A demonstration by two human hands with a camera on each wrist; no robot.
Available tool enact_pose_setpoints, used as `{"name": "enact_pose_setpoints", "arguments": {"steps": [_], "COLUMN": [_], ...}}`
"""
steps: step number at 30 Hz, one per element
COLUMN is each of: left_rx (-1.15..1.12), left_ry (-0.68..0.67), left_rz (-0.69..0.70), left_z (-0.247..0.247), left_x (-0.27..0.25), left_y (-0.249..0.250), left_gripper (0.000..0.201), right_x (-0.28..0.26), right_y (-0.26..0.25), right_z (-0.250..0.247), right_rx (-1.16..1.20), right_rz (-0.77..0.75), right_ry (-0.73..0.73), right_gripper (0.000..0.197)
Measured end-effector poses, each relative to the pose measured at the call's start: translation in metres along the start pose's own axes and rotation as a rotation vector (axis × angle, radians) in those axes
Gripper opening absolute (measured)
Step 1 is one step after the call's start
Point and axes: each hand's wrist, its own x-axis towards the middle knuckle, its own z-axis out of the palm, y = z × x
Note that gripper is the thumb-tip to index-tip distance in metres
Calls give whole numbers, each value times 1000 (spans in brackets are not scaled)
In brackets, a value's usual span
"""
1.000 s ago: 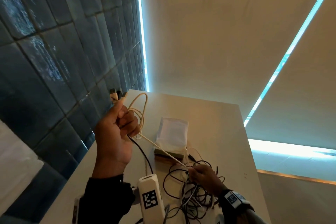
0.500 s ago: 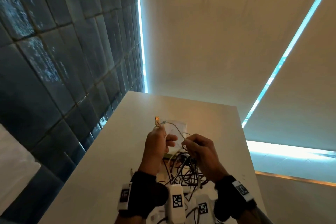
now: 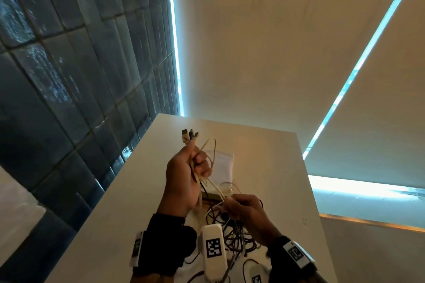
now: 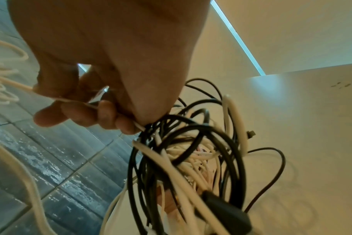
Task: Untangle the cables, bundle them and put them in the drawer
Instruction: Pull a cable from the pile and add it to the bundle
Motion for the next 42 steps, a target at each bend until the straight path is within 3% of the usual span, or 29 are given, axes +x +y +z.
{"name": "enact_pose_setpoints", "arguments": {"steps": [7,12,17,24,28,32,38,42], "left_rx": [125,141,154,241,357,445,599,388], "left_ry": [61,66,23,22,84,111,196,154], "left_rz": [-2,45,148,150,111,-1,-104,-162], "left_z": [-8,-10,-15,-14,-20,-19,-19,-9], "left_x": [-7,-15,-17,-12,2,8,17,11], "left_y": [12,27,54,52,32,-4,-41,-42], "left_gripper": [41,43,41,41,40,37,29,35], "right_x": [4,1,-6,14,21,22,17,11], "right_y": [21,38,67,63,35,3,-27,-35], "right_z": [1,-2,-12,-16,-11,-2,6,11], "right_rx": [-207,-309,-385,-453,-258,61,306,258], "right_rz": [-66,-97,-11,66,92,50,-57,-83], "right_ry": [76,46,77,132,281,301,176,4], "right_gripper": [37,33,41,35,27,17,15,15]}}
